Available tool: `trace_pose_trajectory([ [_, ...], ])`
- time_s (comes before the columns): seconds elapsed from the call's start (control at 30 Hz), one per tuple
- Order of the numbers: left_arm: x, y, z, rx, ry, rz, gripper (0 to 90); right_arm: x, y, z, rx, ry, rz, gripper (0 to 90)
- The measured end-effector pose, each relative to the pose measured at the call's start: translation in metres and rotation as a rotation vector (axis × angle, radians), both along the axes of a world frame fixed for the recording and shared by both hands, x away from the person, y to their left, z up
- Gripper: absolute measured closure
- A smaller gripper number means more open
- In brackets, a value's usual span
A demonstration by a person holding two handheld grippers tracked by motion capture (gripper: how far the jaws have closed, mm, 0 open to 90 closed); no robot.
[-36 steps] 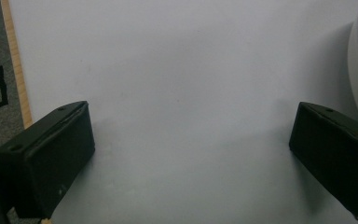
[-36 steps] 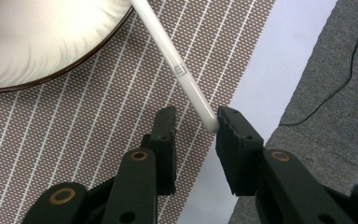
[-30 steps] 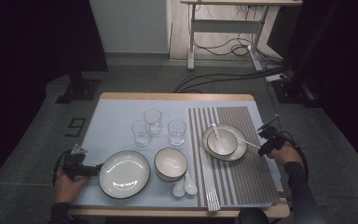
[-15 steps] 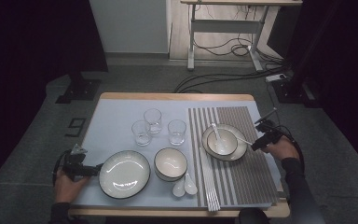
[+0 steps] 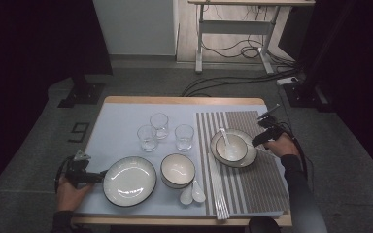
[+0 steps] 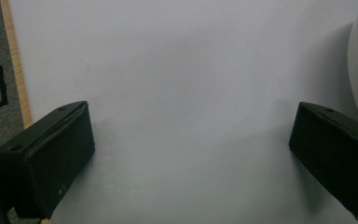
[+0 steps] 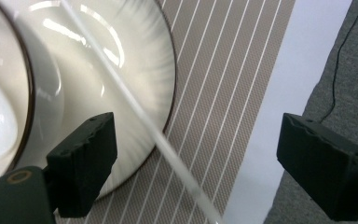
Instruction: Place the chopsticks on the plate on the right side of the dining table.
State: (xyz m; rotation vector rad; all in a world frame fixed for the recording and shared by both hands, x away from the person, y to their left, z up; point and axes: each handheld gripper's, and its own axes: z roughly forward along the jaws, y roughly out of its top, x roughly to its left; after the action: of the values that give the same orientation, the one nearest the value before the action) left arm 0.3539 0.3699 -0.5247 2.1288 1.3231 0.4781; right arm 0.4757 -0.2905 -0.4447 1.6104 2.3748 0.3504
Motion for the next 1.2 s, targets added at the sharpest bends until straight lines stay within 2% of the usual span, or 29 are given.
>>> trace_pose_trajectory([
  [0.43,0.0,0.0,0.0,0.0,0.002,-0.001,0.0,0.021,0.01,-0.01,0.011,-0.044,-0.038,11.4],
  [0.83,0.0,0.0,0.0,-0.001,0.001,0.0,0.0,0.035,0.018,-0.025,-0.03,-0.017,-0.042,12.8],
  [1.2,0.0,0.0,0.0,0.0,0.002,0.0,0.0,0.035,0.022,-0.027,-0.003,0.005,-0.004,13.4],
])
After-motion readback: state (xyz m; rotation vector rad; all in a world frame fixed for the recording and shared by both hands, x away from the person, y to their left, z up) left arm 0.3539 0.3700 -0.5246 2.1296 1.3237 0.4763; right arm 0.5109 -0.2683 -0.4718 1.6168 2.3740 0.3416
